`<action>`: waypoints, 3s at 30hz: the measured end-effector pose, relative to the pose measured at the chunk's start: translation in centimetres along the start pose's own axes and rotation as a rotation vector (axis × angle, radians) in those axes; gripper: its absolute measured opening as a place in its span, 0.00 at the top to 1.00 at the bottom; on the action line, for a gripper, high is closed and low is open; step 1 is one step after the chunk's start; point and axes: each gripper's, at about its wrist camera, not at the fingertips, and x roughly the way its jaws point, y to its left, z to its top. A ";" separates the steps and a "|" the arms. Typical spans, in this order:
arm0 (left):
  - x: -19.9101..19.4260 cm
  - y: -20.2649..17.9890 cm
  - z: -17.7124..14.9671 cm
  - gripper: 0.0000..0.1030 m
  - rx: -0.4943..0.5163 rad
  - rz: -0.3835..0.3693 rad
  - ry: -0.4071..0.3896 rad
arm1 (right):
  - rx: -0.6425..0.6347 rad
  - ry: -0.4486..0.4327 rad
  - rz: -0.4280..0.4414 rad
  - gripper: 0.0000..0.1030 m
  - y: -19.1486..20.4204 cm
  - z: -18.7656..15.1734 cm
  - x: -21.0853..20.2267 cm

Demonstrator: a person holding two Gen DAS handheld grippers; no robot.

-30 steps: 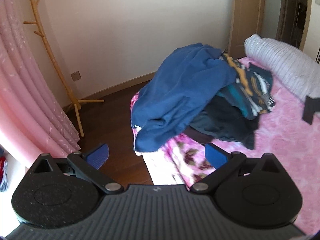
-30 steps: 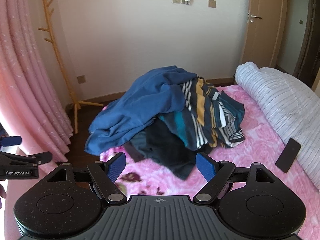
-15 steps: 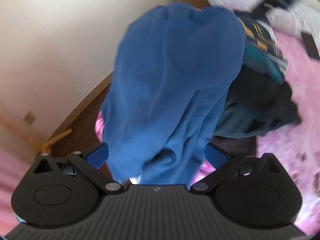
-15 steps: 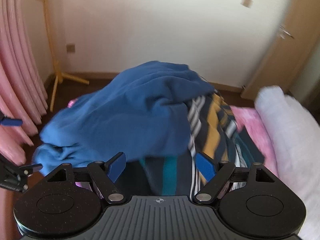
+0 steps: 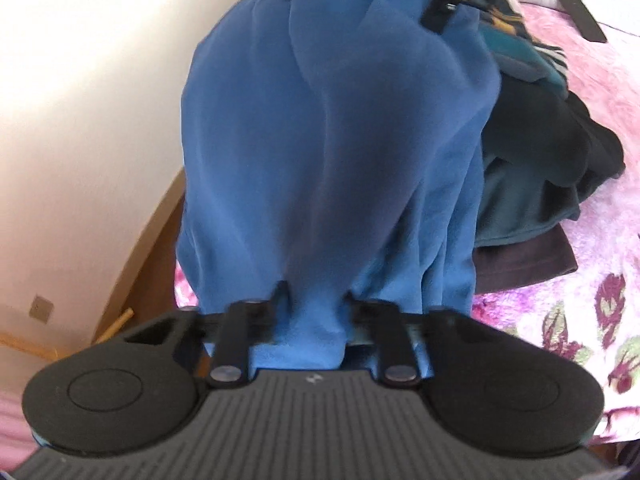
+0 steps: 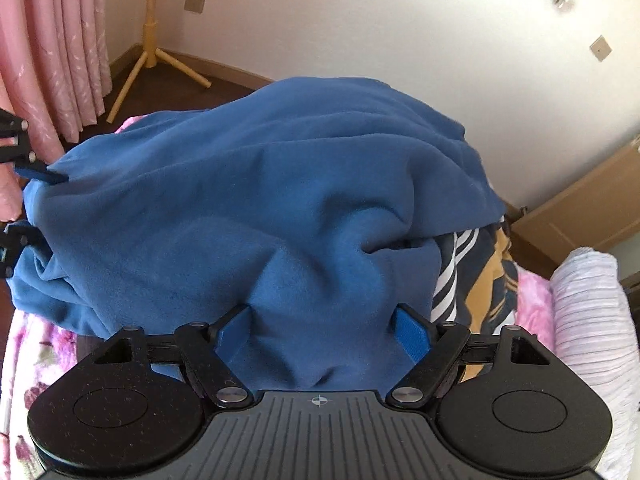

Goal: Fold clothes
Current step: 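Grasp the navy dress from the pile with both grippers and lift it, then carry the lifted navy dress with both grippers and lower it onto the bed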

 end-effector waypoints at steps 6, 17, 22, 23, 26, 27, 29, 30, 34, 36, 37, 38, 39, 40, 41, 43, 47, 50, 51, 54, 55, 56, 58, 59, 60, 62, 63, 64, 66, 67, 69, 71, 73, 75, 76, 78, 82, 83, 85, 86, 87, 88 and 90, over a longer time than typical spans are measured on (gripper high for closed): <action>-3.3 2.6 1.0 0.91 -0.018 0.065 -0.122 | 0.046 -0.057 -0.021 0.93 -1.4 0.5 -3.9; -17.1 -2.8 6.7 0.92 0.105 0.006 -0.414 | 0.314 -0.281 -0.212 0.95 -2.8 -6.6 -22.0; -23.8 -12.4 7.3 0.92 0.219 -0.136 -0.499 | 0.502 -0.288 -0.306 0.95 -1.0 -16.9 -31.3; -24.2 -15.3 9.7 0.92 0.244 -0.166 -0.507 | 0.536 -0.282 -0.323 0.95 -0.3 -19.1 -33.0; -27.2 -22.7 8.2 0.92 0.331 -0.290 -0.520 | 0.662 -0.250 -0.378 0.95 2.3 -27.2 -38.7; -28.2 -25.3 7.9 0.92 0.365 -0.341 -0.528 | 0.706 -0.231 -0.398 0.95 3.3 -30.1 -40.6; -29.8 -29.6 6.6 0.92 0.424 -0.445 -0.533 | 0.784 -0.194 -0.448 0.95 5.6 -35.3 -44.3; -30.5 -32.0 6.5 0.92 0.456 -0.502 -0.533 | 0.821 -0.174 -0.478 0.95 6.9 -37.8 -46.3; -33.0 -41.3 6.1 0.92 0.585 -0.702 -0.536 | 0.988 -0.096 -0.609 0.95 11.7 -46.9 -53.8; -34.1 -44.7 6.3 0.92 0.661 -0.776 -0.551 | 1.076 -0.056 -0.679 0.95 13.8 -51.1 -57.6; -34.9 -46.5 6.5 0.92 0.706 -0.816 -0.565 | 1.114 -0.041 -0.710 0.95 14.7 -52.5 -59.3; -35.7 -48.2 6.6 0.92 0.744 -0.845 -0.580 | 1.145 -0.029 -0.739 0.94 15.8 -53.6 -60.9; -36.2 -49.2 6.4 0.92 0.784 -0.873 -0.597 | 1.173 -0.014 -0.769 0.94 17.1 -54.3 -62.3; -36.8 -50.2 6.3 0.92 0.824 -0.901 -0.613 | 1.201 0.003 -0.800 0.94 18.4 -54.9 -63.6; -37.2 -51.0 6.2 0.92 0.863 -0.928 -0.628 | 1.235 0.017 -0.830 0.94 19.8 -55.5 -64.9; -37.7 -51.4 6.7 0.92 0.927 -0.972 -0.651 | 1.302 0.035 -0.877 0.94 22.3 -56.0 -66.8; -39.0 -51.6 7.6 0.92 1.033 -1.025 -0.738 | 1.423 0.059 -0.954 0.94 26.8 -55.2 -69.8; -39.7 -50.9 9.2 0.92 1.075 -1.060 -0.810 | 1.446 0.069 -1.003 0.94 28.9 -52.6 -71.3; -40.2 -50.6 9.6 0.92 1.085 -1.067 -0.838 | 1.450 0.067 -1.019 0.94 29.5 -51.5 -72.0; -41.4 -49.4 11.1 0.92 1.075 -1.083 -0.867 | 1.458 0.045 -1.065 0.94 30.8 -48.6 -74.3; -41.6 -49.2 11.9 0.92 1.063 -1.091 -0.862 | 1.467 0.030 -1.075 0.94 30.9 -47.9 -75.0; -41.9 -48.9 12.7 0.92 1.052 -1.099 -0.857 | 1.469 0.018 -1.084 0.94 30.9 -47.4 -75.9; -42.2 -48.8 14.3 0.92 1.030 -1.103 -0.838 | 1.469 -0.005 -1.087 0.94 29.9 -47.1 -77.4; -42.4 -48.8 15.0 0.91 1.018 -1.100 -0.819 | 1.470 -0.014 -1.080 0.94 28.9 -47.3 -77.8; -42.6 -48.6 15.5 0.91 1.008 -1.092 -0.797 | 1.471 -0.020 -1.067 0.94 27.8 -47.6 -78.0; -41.9 -49.9 17.4 0.91 0.980 -1.068 -0.741 | 1.470 -0.026 -1.032 0.94 25.1 -48.9 -77.8; -41.1 -51.1 18.6 0.91 0.963 -1.052 -0.709 | 1.463 -0.021 -1.006 0.94 23.4 -50.3 -77.0; -40.2 -52.1 19.6 0.91 0.943 -1.031 -0.673 | 1.457 -0.016 -0.979 0.94 21.6 -51.7 -76.3; -38.1 -54.4 21.6 0.88 0.901 -0.984 -0.599 | 1.443 -0.003 -0.922 0.94 17.8 -55.1 -74.7; -35.9 -56.6 22.8 0.86 0.868 -0.939 -0.543 | 1.436 0.009 -0.885 0.93 15.6 -57.7 -73.4; -31.3 -60.9 25.3 0.78 0.801 -0.849 -0.435 | 1.423 0.037 -0.810 0.87 11.7 -63.0 -69.9; -27.1 -63.8 27.1 0.78 0.728 -0.767 -0.368 | 1.392 0.084 -0.776 0.43 8.3 -67.8 -65.8; -24.3 -64.5 27.7 0.73 0.664 -0.735 -0.314 | 1.353 0.103 -0.734 0.37 6.6 -71.0 -62.8; -22.6 -64.5 26.9 0.65 0.646 -0.708 -0.277 | 1.352 0.093 -0.673 0.37 6.4 -73.6 -60.5; -21.7 -64.7 25.7 0.64 0.671 -0.695 -0.261 | 1.351 0.085 -0.639 0.37 6.7 -74.7 -59.3; -20.9 -65.2 22.8 0.56 0.750 -0.671 -0.240 | 1.342 0.084 -0.565 0.37 8.2 -76.5 -57.0; -18.8 -66.9 14.5 0.54 1.076 -0.618 -0.248 | 1.243 0.183 -0.391 0.37 13.7 -78.0 -50.2; -18.1 -67.4 12.9 0.53 1.146 -0.614 -0.253 | 1.194 0.210 -0.353 0.37 15.1 -77.9 -48.6; -16.5 -68.3 10.1 0.52 1.286 -0.592 -0.274 | 1.063 0.264 -0.277 0.37 18.3 -77.1 -46.0; -15.7 -68.6 8.9 0.52 1.342 -0.578 -0.286 | 0.985 0.280 -0.248 0.37 19.8 -76.5 -44.9; -14.6 -68.9 8.2 0.52 1.382 -0.577 -0.282 | 0.901 0.290 -0.219 0.37 21.2 -75.8 -43.9; -13.5 -69.2 7.5 0.52 1.421 -0.574 -0.281 | 0.825 0.299 -0.198 0.37 22.5 -75.2 -43.0; -11.5 -69.5 6.6 0.53 1.490 -0.548 -0.309 | 0.724 0.309 -0.169 0.37 24.1 -74.4 -41.3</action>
